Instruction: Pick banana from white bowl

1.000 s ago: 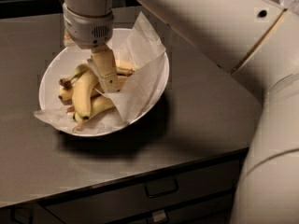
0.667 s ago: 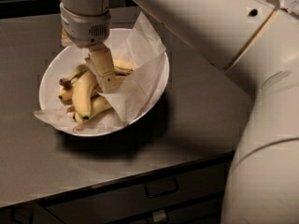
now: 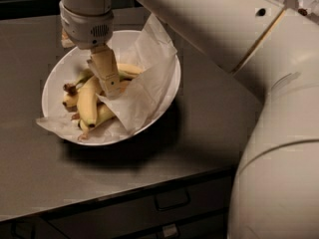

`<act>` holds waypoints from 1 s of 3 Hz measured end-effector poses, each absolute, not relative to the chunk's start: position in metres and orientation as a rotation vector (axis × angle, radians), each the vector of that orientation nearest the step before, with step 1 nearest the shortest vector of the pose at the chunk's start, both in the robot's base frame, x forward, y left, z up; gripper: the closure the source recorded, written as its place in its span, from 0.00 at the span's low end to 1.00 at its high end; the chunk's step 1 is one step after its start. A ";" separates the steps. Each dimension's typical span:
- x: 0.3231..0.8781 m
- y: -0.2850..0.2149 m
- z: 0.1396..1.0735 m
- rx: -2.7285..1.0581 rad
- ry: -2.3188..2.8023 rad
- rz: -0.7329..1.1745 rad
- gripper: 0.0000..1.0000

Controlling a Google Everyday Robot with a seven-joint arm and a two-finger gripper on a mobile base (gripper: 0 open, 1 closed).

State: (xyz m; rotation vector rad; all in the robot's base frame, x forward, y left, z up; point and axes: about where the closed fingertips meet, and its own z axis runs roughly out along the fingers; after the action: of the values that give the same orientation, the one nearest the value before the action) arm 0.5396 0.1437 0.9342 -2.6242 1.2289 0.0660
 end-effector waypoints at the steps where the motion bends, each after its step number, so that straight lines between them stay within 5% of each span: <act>1: 0.542 0.151 0.946 -2.611 1.213 0.015 0.00; 3: 0.556 0.172 0.943 -2.638 1.155 0.028 0.00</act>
Offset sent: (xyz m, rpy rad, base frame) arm 0.0071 0.0201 0.0221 -0.0568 -0.0406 0.0564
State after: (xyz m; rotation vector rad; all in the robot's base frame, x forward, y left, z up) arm 0.5556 0.1715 0.9435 -2.6378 1.1547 0.0276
